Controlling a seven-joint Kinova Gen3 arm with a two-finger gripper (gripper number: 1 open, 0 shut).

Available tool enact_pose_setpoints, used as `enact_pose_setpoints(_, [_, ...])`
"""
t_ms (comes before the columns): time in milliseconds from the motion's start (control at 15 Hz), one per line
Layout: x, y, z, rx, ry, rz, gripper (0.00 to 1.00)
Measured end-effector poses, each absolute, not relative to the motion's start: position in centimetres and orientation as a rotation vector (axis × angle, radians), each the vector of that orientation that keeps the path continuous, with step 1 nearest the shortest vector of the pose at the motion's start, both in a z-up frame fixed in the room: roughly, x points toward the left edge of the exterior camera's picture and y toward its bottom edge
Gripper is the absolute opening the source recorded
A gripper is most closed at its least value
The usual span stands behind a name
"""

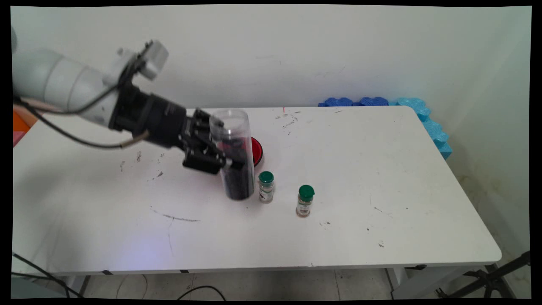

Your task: Place the picked object on the table

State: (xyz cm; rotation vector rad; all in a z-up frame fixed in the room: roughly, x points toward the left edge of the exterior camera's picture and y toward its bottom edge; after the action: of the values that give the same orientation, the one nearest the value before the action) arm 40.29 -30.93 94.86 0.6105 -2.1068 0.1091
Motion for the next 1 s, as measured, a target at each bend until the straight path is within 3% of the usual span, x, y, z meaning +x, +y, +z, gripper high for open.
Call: enact_pose_setpoints(1000, [38.5, -30.1, 83.8, 0.624, -2.136, 0.123, 0.0])
